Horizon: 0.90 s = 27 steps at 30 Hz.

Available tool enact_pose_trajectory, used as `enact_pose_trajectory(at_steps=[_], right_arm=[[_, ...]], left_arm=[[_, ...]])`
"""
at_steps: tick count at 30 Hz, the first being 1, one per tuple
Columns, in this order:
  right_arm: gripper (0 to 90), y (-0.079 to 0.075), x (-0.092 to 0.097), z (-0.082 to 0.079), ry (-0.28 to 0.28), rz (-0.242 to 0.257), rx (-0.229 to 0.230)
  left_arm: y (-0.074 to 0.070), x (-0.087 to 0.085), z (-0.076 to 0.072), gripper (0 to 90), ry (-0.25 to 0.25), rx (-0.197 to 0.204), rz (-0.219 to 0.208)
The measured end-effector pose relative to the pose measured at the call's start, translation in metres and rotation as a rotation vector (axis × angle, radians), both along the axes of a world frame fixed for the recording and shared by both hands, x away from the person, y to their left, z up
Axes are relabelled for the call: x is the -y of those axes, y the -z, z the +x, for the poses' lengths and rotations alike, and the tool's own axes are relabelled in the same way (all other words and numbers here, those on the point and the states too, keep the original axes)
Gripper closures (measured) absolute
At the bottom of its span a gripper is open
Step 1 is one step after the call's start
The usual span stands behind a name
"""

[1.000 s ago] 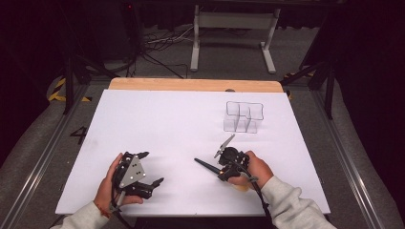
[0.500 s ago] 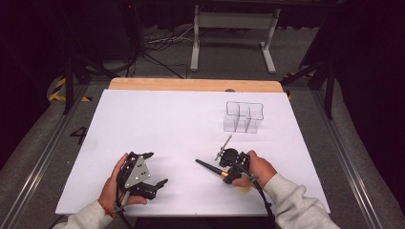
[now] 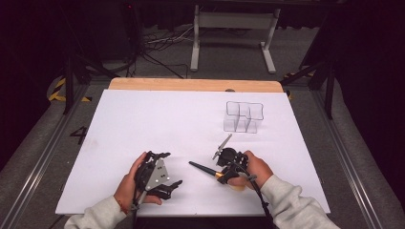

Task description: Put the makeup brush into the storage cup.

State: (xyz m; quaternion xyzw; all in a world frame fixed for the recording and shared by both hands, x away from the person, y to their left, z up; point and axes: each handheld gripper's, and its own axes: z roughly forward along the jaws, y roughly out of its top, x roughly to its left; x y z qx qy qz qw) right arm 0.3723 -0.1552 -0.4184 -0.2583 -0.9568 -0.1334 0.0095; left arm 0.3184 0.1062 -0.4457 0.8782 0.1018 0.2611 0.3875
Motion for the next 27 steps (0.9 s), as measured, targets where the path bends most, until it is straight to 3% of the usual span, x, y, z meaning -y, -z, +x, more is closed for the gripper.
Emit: enact_pose_trajectory(at_steps=[1, 3, 7, 9, 11, 14, 15, 16, 20, 22, 27], right_arm=[[63.7, -0.002, -0.001, 0.002, 0.005, 0.039, -0.009], [63.8, -0.003, -0.001, 0.002, 0.004, 0.058, -0.020], [63.7, -0.009, -0.005, 0.003, 0.015, 0.114, -0.022], [63.8, -0.010, -0.006, 0.004, 0.007, 0.119, -0.025], [63.7, -0.012, -0.010, 0.003, 0.005, 0.143, -0.023], [63.7, -0.014, -0.017, 0.001, -0.013, 0.161, -0.030], [63.7, -0.014, -0.020, 0.000, -0.018, 0.160, -0.029], [63.7, -0.015, -0.022, 0.000, -0.017, 0.164, -0.030], [63.6, -0.017, -0.031, -0.003, -0.035, 0.168, -0.034], [63.6, -0.019, -0.033, -0.004, -0.038, 0.164, -0.029], [62.5, -0.028, -0.027, -0.006, -0.009, 0.232, -0.020]], left_arm=[[0.003, 0.016, -0.002, 9.2, 0.025, 0.049, 0.073], [0.006, 0.028, -0.004, 11.6, 0.027, 0.089, 0.120], [0.011, 0.046, -0.005, 17.3, 0.056, 0.116, 0.155], [0.012, 0.049, -0.006, 22.7, 0.064, 0.126, 0.166], [0.014, 0.061, -0.006, 25.9, 0.062, 0.184, 0.219], [0.014, 0.069, -0.005, 36.9, 0.066, 0.210, 0.267], [0.014, 0.069, -0.005, 44.8, 0.066, 0.210, 0.267], [0.015, 0.073, -0.006, 47.7, 0.060, 0.245, 0.308], [0.014, 0.076, -0.007, 62.9, 0.084, 0.265, 0.344], [0.014, 0.076, -0.008, 66.2, 0.094, 0.269, 0.371], [0.011, 0.073, -0.009, 73.1, 0.125, 0.242, 0.358]])
